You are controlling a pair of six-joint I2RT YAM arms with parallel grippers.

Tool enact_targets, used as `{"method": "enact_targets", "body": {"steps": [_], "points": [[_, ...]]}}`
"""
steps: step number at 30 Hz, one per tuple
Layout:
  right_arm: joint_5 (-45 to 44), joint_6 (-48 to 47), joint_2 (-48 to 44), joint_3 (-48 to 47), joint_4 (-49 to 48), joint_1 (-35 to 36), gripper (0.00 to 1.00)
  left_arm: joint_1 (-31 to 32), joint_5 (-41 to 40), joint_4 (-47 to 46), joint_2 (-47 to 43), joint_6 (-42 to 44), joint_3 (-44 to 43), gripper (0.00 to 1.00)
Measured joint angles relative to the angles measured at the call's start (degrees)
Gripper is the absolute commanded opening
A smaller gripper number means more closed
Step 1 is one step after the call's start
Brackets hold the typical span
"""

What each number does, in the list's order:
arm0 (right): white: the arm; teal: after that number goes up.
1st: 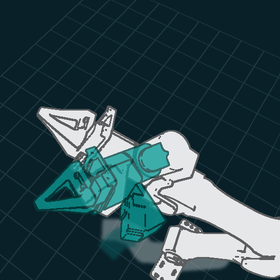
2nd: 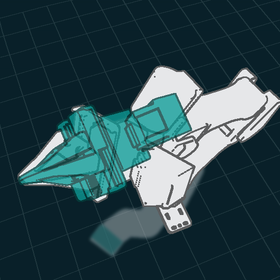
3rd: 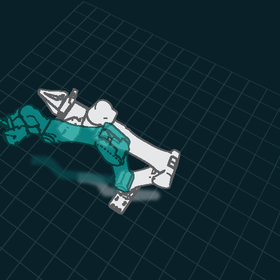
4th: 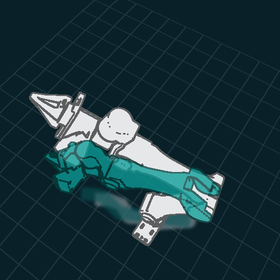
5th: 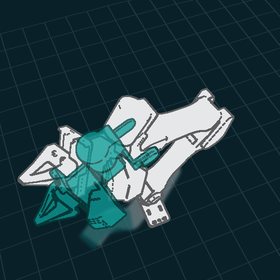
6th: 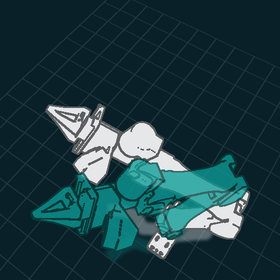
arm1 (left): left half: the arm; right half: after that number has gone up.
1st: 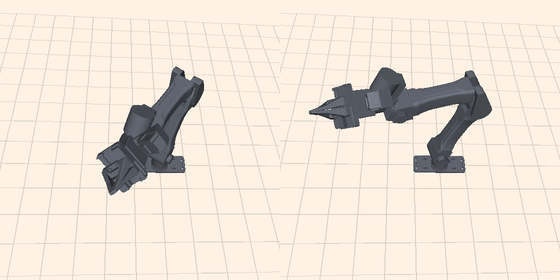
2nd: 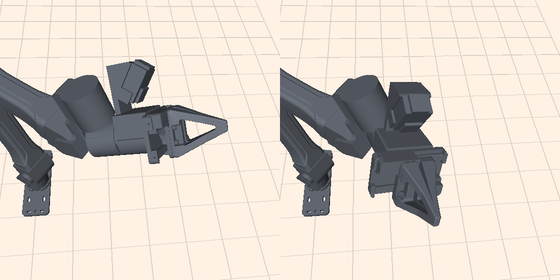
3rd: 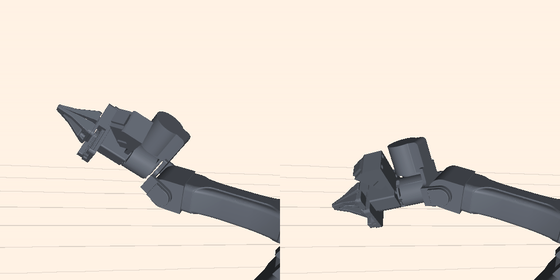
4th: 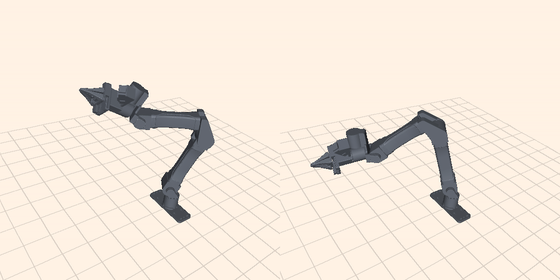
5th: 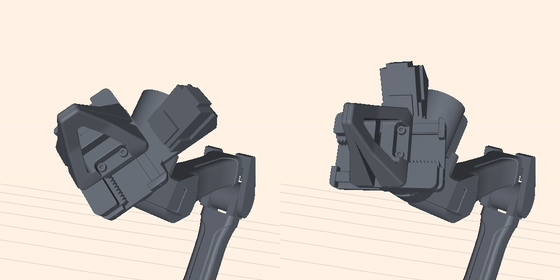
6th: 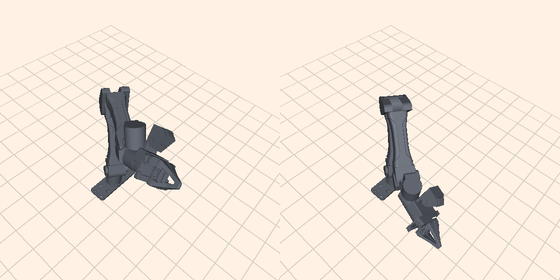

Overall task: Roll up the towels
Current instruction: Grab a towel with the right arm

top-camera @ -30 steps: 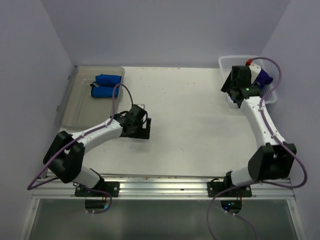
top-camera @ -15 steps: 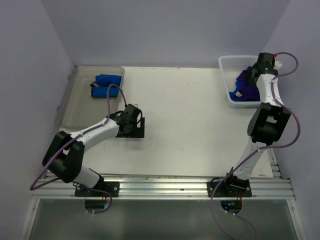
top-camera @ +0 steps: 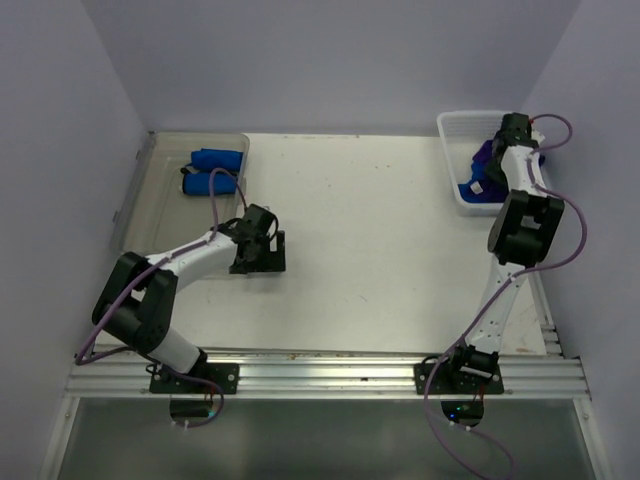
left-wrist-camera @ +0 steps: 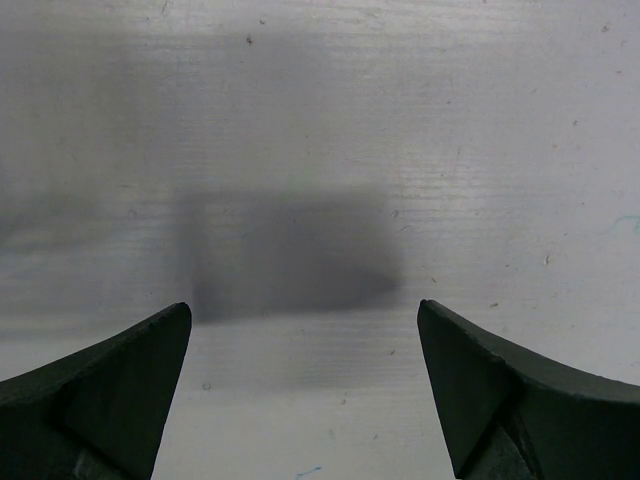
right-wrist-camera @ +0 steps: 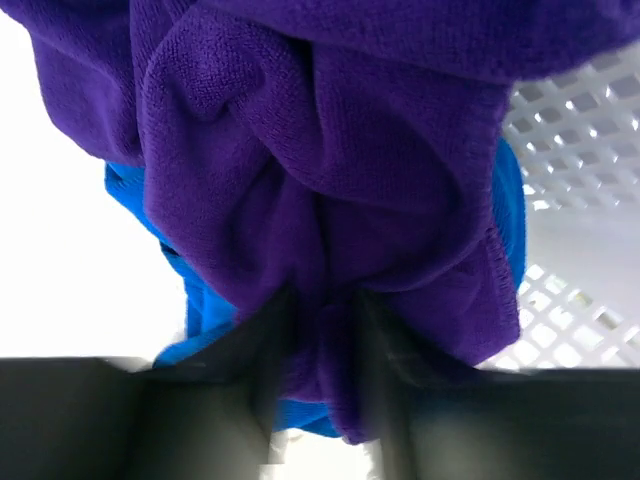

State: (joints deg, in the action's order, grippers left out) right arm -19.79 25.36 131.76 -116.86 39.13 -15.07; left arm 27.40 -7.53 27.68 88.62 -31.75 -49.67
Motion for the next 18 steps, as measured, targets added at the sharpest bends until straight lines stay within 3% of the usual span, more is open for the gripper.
{"method": "enact_targets", "body": {"steps": [4,10,18], "points": [[-0.02,0.24,-1.31,1.92,-1.75,0.0,0.0,-0.02,0.04,-0.04,0.11,0.07,0.0,1.0],[-0.2,0.42,-10.43,10.34,-4.31,0.0,0.0,-0.02,0.04,-0.02,0.11,0.04,0.0,1.0],[1.27,1.88,-32.26,22.67,-9.14,0.0,0.0,-0.02,0.26,0.04,0.09,0.04,-0.04,1.0]]}}
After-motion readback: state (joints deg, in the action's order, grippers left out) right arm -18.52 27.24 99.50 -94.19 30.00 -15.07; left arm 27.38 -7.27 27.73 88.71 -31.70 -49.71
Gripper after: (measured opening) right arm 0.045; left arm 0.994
